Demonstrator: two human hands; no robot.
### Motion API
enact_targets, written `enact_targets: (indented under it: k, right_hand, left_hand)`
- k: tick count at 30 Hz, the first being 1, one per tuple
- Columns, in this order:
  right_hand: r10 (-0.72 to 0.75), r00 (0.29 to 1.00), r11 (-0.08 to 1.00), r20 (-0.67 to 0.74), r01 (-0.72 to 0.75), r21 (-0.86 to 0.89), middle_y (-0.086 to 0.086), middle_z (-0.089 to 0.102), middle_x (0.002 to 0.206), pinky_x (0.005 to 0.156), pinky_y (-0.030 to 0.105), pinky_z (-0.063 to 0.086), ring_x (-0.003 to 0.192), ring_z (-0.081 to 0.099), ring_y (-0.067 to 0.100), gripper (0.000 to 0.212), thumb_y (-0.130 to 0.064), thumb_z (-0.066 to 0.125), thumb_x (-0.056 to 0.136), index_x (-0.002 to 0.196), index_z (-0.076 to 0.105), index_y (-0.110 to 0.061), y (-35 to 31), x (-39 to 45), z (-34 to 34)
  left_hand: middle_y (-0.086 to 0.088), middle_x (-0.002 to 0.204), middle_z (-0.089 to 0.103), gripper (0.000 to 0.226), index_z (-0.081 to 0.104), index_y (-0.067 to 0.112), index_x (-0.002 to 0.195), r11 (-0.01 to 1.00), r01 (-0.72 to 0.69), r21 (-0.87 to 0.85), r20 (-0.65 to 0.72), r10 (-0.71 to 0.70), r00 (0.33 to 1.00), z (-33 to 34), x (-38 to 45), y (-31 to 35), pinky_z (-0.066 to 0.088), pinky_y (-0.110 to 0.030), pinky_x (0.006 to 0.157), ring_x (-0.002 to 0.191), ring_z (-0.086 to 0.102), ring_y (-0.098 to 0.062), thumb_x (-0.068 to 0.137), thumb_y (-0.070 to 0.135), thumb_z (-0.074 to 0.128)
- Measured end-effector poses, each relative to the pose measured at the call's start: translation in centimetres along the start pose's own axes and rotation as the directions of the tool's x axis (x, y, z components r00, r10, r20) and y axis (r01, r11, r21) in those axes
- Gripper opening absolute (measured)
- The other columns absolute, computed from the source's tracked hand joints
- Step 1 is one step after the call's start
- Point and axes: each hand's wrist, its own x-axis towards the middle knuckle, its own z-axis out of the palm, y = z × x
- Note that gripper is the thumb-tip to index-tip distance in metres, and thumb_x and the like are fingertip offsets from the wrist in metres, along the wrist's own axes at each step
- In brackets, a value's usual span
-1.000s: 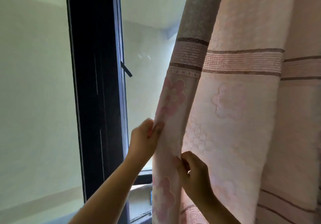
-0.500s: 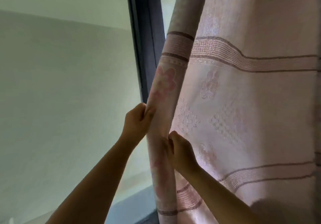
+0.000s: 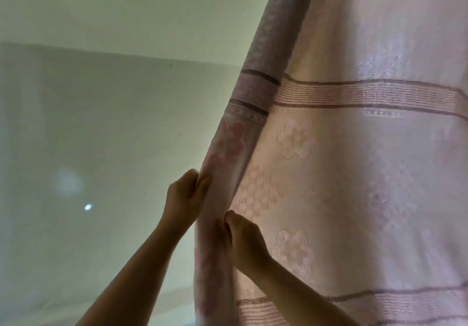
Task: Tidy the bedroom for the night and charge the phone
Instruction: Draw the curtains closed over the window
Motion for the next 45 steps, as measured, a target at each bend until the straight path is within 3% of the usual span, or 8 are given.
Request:
enact_targets:
  k: [6,18,26,30,35,40,43,45]
  right_hand:
    - [-0.154,0.988,0.987,0.014,0.153,0.06,0.015,0.059,0.078,0.05,0.01,0.021,0.069,0.043,0.019,0.021,-0.01,0.037,0.091,0.071,0.04,-0.015,-8.1,1.8,6.3]
    - [-0.281,0.957,0.939,0.075,0.258,0.228,0.025,0.067,0.086,0.062,0.035,0.044,0.075,0.062,0.041,0.006,0.001,0.055,0.081,0.086,0.057,0.003,-15.4,0.5,11.1]
    - [-0.266,0.963,0.953,-0.045,0.27,0.137,0.01,0.066,0.051,0.036,0.023,0.042,0.039,0.061,0.024,0.02,-0.001,0.075,0.062,0.066,0.057,-0.006,-10.3,-3.2,7.7]
    - [-0.148,0.976,0.951,-0.16,0.185,0.246,0.007,0.067,0.054,0.042,0.016,0.047,0.041,0.061,0.016,0.015,-0.018,0.069,0.075,0.072,0.058,-0.009,-8.4,-5.1,6.8]
    - [-0.076,0.976,0.986,-0.207,0.104,0.131,0.017,0.068,0.09,0.072,0.036,0.055,0.081,0.064,0.029,0.048,-0.045,0.024,0.09,0.105,0.045,-0.005,-8.5,-8.8,8.4]
    - [-0.305,0.894,0.936,-0.329,0.345,0.067,0.016,0.036,0.128,0.113,0.049,0.003,0.12,0.032,0.032,0.054,-0.016,0.063,0.071,0.12,0.041,-0.007,-9.8,-12.0,11.2]
    - [-0.469,0.859,0.811,-0.205,0.51,0.287,0.007,0.045,0.116,0.104,0.061,0.023,0.113,0.037,0.024,0.052,-0.009,0.073,0.06,0.106,0.048,-0.013,-12.8,-13.5,12.8]
    - [-0.578,0.804,0.714,-0.142,0.582,0.39,0.005,0.055,0.105,0.1,0.051,0.039,0.103,0.042,0.02,0.031,-0.015,0.057,0.069,0.099,0.049,-0.016,-15.7,-14.3,13.6]
  left_hand:
    - [0.003,0.043,0.024,0.052,0.02,0.019,0.047,0.981,0.043,0.191,-0.106,-0.023,0.994,-10.0,0.4,-3.0,0.031,-0.016,0.043,0.045,0.019,-0.013,0.084,0.007,0.055]
    - [0.003,0.045,0.025,0.05,0.022,0.019,0.048,0.905,0.207,0.371,-0.202,-0.139,0.97,-19.2,-2.3,-3.7,0.03,-0.016,0.039,0.037,0.032,-0.007,0.084,0.007,0.055]
    - [0.006,0.047,0.026,0.048,0.024,0.021,0.049,0.892,0.234,0.388,-0.123,-0.201,0.972,-13.7,-5.6,-1.4,0.029,-0.016,0.041,0.041,0.027,-0.006,0.084,0.007,0.054]
    - [0.009,0.064,0.051,0.008,0.057,0.012,0.083,0.901,0.256,0.35,0.044,-0.289,0.956,-12.0,-8.3,-0.5,0.038,-0.008,0.054,0.057,0.047,0.001,0.085,0.006,0.052]
    - [0.005,0.103,0.052,0.032,0.047,0.008,0.117,0.795,0.373,0.478,0.002,-0.425,0.905,-13.5,-14.4,-0.2,0.039,0.007,0.066,0.092,0.054,-0.011,0.085,0.007,0.051]
    - [0.001,0.1,0.056,0.037,0.052,0.02,0.107,0.705,0.349,0.617,-0.207,-0.282,0.937,-18.7,-20.4,2.2,0.041,-0.002,0.073,0.089,0.052,-0.003,0.074,0.033,0.043]
    - [-0.013,0.096,0.064,0.03,0.048,0.019,0.102,0.546,0.307,0.78,-0.28,-0.135,0.95,-22.7,-21.7,4.5,0.041,-0.021,0.079,0.088,0.048,-0.014,0.074,0.027,0.041]
    - [-0.022,0.095,0.066,0.029,0.048,0.013,0.101,0.43,0.311,0.848,-0.332,-0.028,0.943,-25.7,-21.8,5.9,0.037,-0.024,0.083,0.091,0.046,-0.018,0.074,0.021,0.043]
